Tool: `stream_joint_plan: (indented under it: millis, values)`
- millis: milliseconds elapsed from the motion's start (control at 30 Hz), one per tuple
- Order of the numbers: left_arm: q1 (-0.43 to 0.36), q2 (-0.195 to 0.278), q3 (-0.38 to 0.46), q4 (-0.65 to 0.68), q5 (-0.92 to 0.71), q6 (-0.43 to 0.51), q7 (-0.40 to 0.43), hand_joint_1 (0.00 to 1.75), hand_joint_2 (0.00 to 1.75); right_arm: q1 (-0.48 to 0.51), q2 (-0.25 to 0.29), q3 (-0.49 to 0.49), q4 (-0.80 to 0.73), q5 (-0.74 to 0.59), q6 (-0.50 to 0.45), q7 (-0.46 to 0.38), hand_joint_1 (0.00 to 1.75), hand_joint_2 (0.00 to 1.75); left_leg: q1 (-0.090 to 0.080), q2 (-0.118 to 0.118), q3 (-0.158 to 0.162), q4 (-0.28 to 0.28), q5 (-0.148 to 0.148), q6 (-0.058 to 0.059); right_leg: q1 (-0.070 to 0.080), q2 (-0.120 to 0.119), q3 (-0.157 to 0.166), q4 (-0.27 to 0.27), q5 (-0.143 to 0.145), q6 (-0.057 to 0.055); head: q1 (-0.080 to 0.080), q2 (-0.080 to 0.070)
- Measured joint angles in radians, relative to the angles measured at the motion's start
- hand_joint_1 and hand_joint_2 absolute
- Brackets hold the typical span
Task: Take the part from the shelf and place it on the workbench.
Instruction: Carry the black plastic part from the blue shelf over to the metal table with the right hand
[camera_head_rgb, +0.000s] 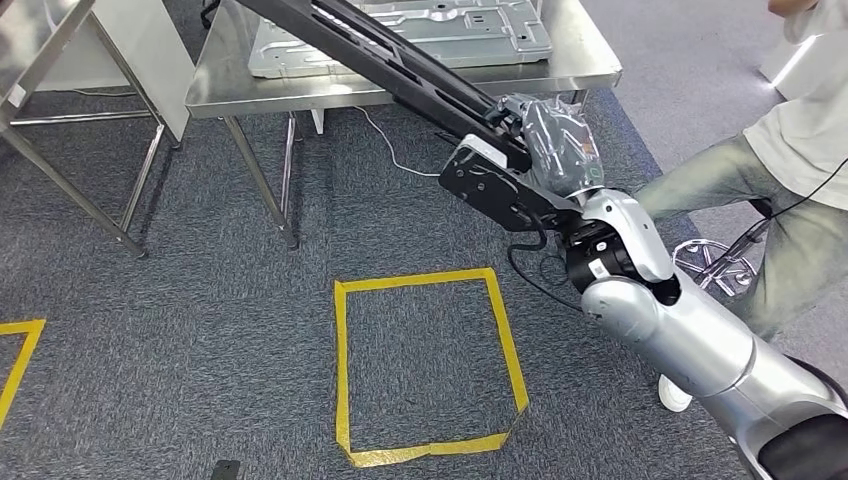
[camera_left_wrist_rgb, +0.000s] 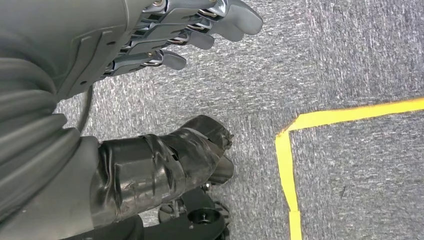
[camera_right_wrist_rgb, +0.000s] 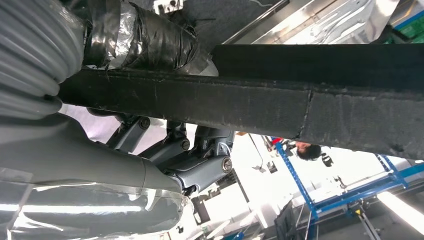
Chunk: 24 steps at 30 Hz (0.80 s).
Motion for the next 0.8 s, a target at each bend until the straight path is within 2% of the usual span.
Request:
stream_joint_plan:
  millis: [67,100,133,200,233,267,300,367,400,433,467,500,567,633,700,733,767,800]
  values:
    - [-0.001,0.002,0.0,0.0,-0.001,0.002,0.002,0.0,1.75,0.0,-0.009,-0.001,-0.002,0.006,0.0,-0.002,1.75,1.75,0.007,0.002,0.018,-0.027,0.008,0.007,0.002,-0.001,0.003,-0.001,-0.001,0.004,0.002,0.0]
    - [-0.001,0.002,0.0,0.0,-0.001,0.003,0.004,0.0,1.75,-0.001,-0.013,-0.001,-0.003,0.01,0.0,-0.004,1.75,1.75,0.011,0.003,0.03,-0.045,0.013,0.012,0.001,-0.001,-0.002,0.014,-0.012,0.008,0.005,0.0]
    - [-0.002,0.003,0.0,0.0,-0.002,0.004,0.007,0.0,1.75,-0.002,-0.017,-0.002,-0.004,0.014,0.001,-0.007,1.75,1.75,0.015,0.005,0.042,-0.062,0.019,0.015,0.0,-0.001,-0.02,0.054,-0.034,0.012,0.008,0.0]
    - [-0.004,0.005,0.0,0.0,-0.008,0.004,0.015,0.0,1.75,-0.001,-0.022,-0.003,-0.004,0.022,0.005,-0.012,1.75,1.75,0.016,0.009,0.049,-0.07,0.02,0.015,-0.013,0.0,-0.079,0.171,-0.087,0.024,0.012,0.0]
    - [-0.004,0.006,0.0,0.0,-0.012,0.004,0.019,0.0,1.75,0.003,-0.025,-0.003,-0.004,0.025,0.009,-0.014,1.75,1.75,0.019,0.009,0.05,-0.07,0.019,0.012,-0.022,0.0,-0.106,0.219,-0.101,0.032,0.012,0.0]
    - [-0.003,0.007,0.0,0.001,-0.015,0.003,0.023,0.0,1.75,0.007,-0.029,-0.003,-0.004,0.026,0.012,-0.015,1.75,1.75,0.022,0.009,0.05,-0.067,0.016,0.007,-0.032,-0.001,-0.117,0.236,-0.098,0.042,0.012,0.0]
    - [-0.002,0.009,0.0,0.001,-0.017,0.002,0.026,0.0,1.75,0.01,-0.034,-0.003,-0.004,0.028,0.015,-0.016,1.75,1.75,0.028,0.008,0.049,-0.061,0.011,-0.001,-0.044,-0.001,-0.11,0.218,-0.078,0.052,0.012,0.0]
    - [-0.001,0.014,0.0,0.001,-0.017,0.003,0.032,0.0,1.75,0.013,-0.04,-0.003,-0.004,0.034,0.018,-0.016,1.75,1.75,0.041,0.006,0.043,-0.031,-0.008,-0.026,-0.067,0.003,-0.059,0.116,-0.027,0.081,0.013,0.0]
    - [-0.002,0.019,0.0,0.002,-0.017,0.003,0.034,0.0,1.75,0.013,-0.042,-0.004,-0.006,0.036,0.02,-0.016,1.75,1.75,0.045,0.005,0.033,-0.008,-0.022,-0.04,-0.074,0.009,-0.038,0.075,-0.015,0.085,0.013,0.0]
    - [-0.002,0.023,0.0,0.002,-0.017,0.004,0.037,0.0,1.75,0.014,-0.044,-0.005,-0.009,0.038,0.022,-0.016,1.75,1.75,0.047,0.003,0.025,0.012,-0.034,-0.052,-0.075,0.013,-0.027,0.056,-0.015,0.08,0.013,0.0]
    - [-0.003,0.025,0.0,0.003,-0.017,0.003,0.04,0.0,1.75,0.016,-0.046,-0.006,-0.011,0.04,0.025,-0.015,1.75,1.75,0.048,0.001,0.018,0.024,-0.041,-0.061,-0.071,0.017,-0.028,0.06,-0.026,0.069,0.012,0.0]
    - [-0.002,0.025,0.0,0.004,-0.018,0.002,0.043,0.0,1.75,0.017,-0.048,-0.007,-0.014,0.041,0.027,-0.014,1.75,1.75,0.05,-0.001,0.016,0.029,-0.045,-0.067,-0.066,0.018,-0.03,0.064,-0.028,0.05,0.011,0.0]
    - [0.001,0.022,0.0,0.004,-0.019,0.0,0.047,0.0,1.75,0.016,-0.051,-0.008,-0.017,0.043,0.031,-0.013,1.75,1.75,0.056,0.003,0.015,0.033,-0.049,-0.07,-0.058,0.016,-0.029,0.069,-0.033,0.029,0.008,0.0]
    - [-0.001,0.019,0.0,0.004,-0.019,-0.001,0.05,0.0,1.75,0.014,-0.052,-0.009,-0.022,0.045,0.033,-0.013,1.75,1.75,0.056,0.019,-0.016,0.099,-0.076,-0.062,-0.049,0.016,-0.02,0.066,-0.038,0.014,0.004,0.0]
    - [-0.004,0.019,0.0,0.004,-0.019,-0.001,0.053,0.0,1.75,0.014,-0.053,-0.01,-0.026,0.05,0.037,-0.013,1.75,1.75,0.045,0.03,-0.088,0.23,-0.119,-0.043,-0.035,0.014,-0.007,0.062,-0.045,0.003,0.003,0.0]
    - [-0.004,0.019,0.0,0.004,-0.019,0.0,0.054,0.0,1.75,0.016,-0.053,-0.01,-0.026,0.052,0.039,-0.012,1.75,1.75,0.037,0.03,-0.127,0.288,-0.13,-0.033,-0.028,0.014,0.0,0.06,-0.05,-0.001,0.003,0.0]
    - [-0.003,0.019,0.0,0.004,-0.018,0.0,0.055,0.0,1.75,0.017,-0.053,-0.01,-0.026,0.053,0.041,-0.012,1.75,1.75,0.026,0.03,-0.153,0.317,-0.124,-0.022,-0.021,0.013,0.008,0.06,-0.057,-0.005,0.003,0.0]
    - [-0.001,0.019,0.0,0.004,-0.018,0.0,0.055,0.0,1.75,0.019,-0.053,-0.01,-0.026,0.054,0.042,-0.012,1.75,1.75,0.014,0.03,-0.162,0.31,-0.098,-0.01,-0.016,0.013,0.018,0.059,-0.064,-0.008,0.003,0.0]
